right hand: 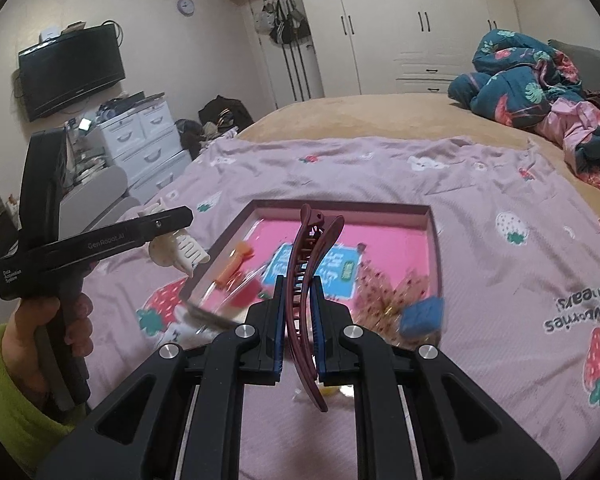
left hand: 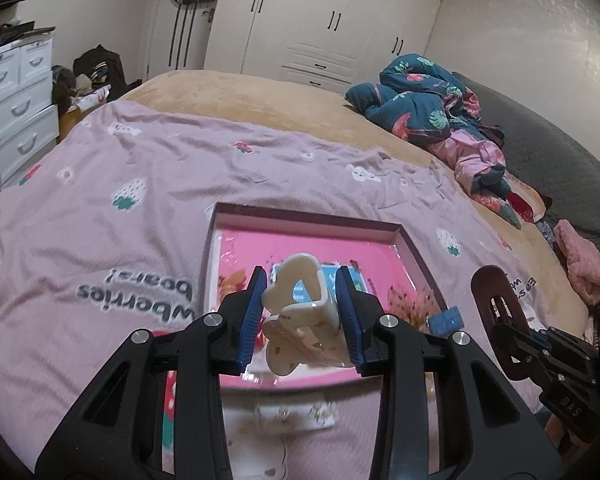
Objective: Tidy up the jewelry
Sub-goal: 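Carry the cream claw clip and dark red clip over the tray with both tools, then drop the cream claw clip in the tray with left tool while right tool drops red clip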
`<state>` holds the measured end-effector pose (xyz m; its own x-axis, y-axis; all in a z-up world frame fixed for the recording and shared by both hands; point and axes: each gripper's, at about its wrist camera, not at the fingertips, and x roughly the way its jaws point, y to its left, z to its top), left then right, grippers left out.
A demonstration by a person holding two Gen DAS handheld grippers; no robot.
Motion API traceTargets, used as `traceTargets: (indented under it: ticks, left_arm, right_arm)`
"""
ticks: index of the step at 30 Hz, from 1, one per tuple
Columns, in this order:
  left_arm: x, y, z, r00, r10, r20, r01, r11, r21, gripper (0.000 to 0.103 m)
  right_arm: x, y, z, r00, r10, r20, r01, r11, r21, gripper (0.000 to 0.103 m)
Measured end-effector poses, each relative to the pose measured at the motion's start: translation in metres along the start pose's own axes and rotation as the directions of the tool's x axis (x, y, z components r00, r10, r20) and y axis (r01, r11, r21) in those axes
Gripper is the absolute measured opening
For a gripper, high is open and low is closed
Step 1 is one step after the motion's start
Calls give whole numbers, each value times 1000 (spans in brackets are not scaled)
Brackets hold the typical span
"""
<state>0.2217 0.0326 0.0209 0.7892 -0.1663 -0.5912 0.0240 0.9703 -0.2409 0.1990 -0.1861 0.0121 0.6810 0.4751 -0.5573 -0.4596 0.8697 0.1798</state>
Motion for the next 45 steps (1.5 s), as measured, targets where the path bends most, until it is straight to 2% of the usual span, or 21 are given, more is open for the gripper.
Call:
traceTargets:
  ticks: [11, 16, 24, 36, 41, 43, 45]
  left_arm:
    - [53, -6, 8, 997, -29, -70, 29, 1000, -1, 27]
    - [75, -2, 1, 991, -61, -116, 57, 998, -36, 27]
    - [99, 9, -9, 986, -55, -161, 46, 997, -54, 27]
    - [106, 23, -14, 983, -24, -183, 9, 997, -79, 27]
    - [98, 20, -12, 986, -9, -169, 0, 998, -55, 27]
    - [95, 19, -12, 986, -10, -165, 1, 998, -55, 27]
    - [92, 19, -11, 987, -9, -160, 0, 999, -53, 27]
  right_arm:
    - [30, -21, 16, 999, -41, -22, 42, 999, 18, 11]
    - [50, -25, 13, 997, -54, -63, 55, 998, 20, 11]
    - [85, -24, -1, 988, -54, -147, 56, 998, 10, 11]
    - [131, -26, -6, 975, -48, -216, 56, 998, 31, 11]
    - [133, -27, -12, 973, -36, -228, 50, 997, 54, 12]
    - [130, -28, -15, 974, -36, -222, 50, 997, 59, 16]
    - [122, -30, -17, 978, -34, -206, 51, 996, 75, 30]
